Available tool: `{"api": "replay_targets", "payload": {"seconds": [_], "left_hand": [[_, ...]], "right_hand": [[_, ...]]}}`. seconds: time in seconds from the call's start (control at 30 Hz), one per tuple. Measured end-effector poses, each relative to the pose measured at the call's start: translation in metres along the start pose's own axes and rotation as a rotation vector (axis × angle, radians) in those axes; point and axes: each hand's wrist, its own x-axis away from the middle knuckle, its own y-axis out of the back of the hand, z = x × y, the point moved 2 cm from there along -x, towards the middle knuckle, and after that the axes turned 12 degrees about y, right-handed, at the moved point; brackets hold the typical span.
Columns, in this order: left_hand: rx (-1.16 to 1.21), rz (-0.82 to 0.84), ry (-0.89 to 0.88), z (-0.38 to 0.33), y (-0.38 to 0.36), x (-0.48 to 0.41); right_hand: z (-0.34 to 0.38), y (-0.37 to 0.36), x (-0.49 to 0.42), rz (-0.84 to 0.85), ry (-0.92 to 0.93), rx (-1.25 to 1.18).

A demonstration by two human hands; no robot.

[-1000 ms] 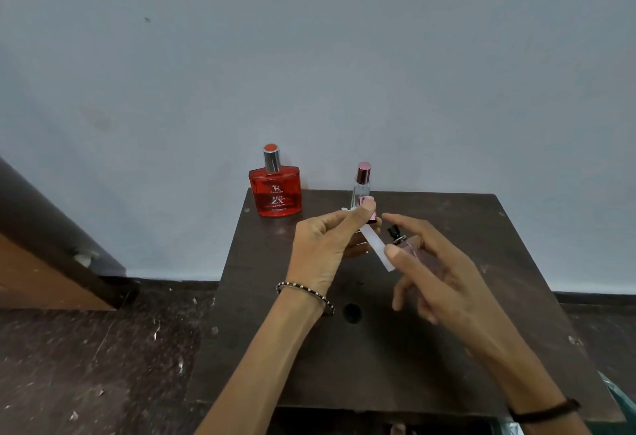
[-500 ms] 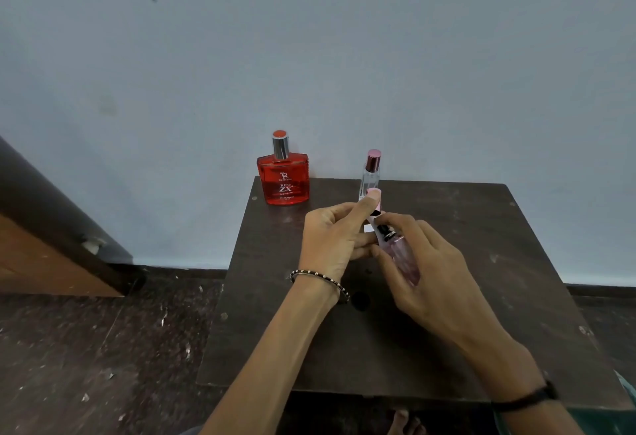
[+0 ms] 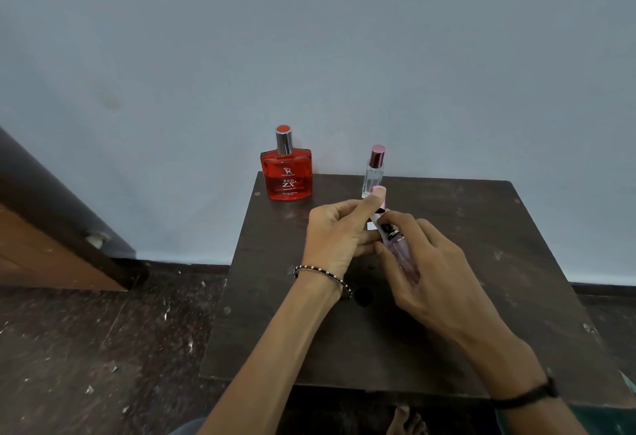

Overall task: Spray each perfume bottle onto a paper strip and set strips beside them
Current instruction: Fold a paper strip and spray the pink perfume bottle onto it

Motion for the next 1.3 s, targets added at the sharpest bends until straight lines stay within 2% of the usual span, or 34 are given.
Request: {"api": "replay_targets", "payload": {"seconds": [0.3, 0.37, 0.53, 0.63, 0.77, 1.0, 1.2, 1.3], "left_hand": [[0.027, 0.016, 0.018, 0.001, 0.002, -0.005], [0.029, 0.011, 0.004, 0.000, 0.003, -0.006], [0.082, -0.003, -0.030, -0.004, 0.007, -0.008], [0.067, -0.015, -0.027, -0.006, 0.010, -0.010], [0.034, -0.032, -0.048, -0.007, 0.010, -0.011], [-0.066, -0.018, -0.092, -0.004, 0.002, -0.012], [-0.080, 0.025, -0.075, -0.001, -0.007, -0.009], [-0.091, 0.034, -0.073, 0.000, -0.012, -0.008]], "right_hand": [[0.003, 0.003, -0.004, -0.020, -0.015, -0.013], [0.004, 0.005, -0.003, -0.048, -0.129, -0.125], [-0.006, 0.016, 0.008, -0.248, -0.359, -0.381], [-0.016, 0.021, 0.010, -0.278, -0.481, -0.615], [-0.016, 0.028, 0.010, -0.322, -0.475, -0.850], [-0.009, 0.024, 0.006, -0.218, -0.516, -0.824], [-0.011, 0.022, 0.005, -0.241, -0.491, -0.860], [-0.011, 0.026, 0.005, -0.310, -0.481, -0.901]]}}
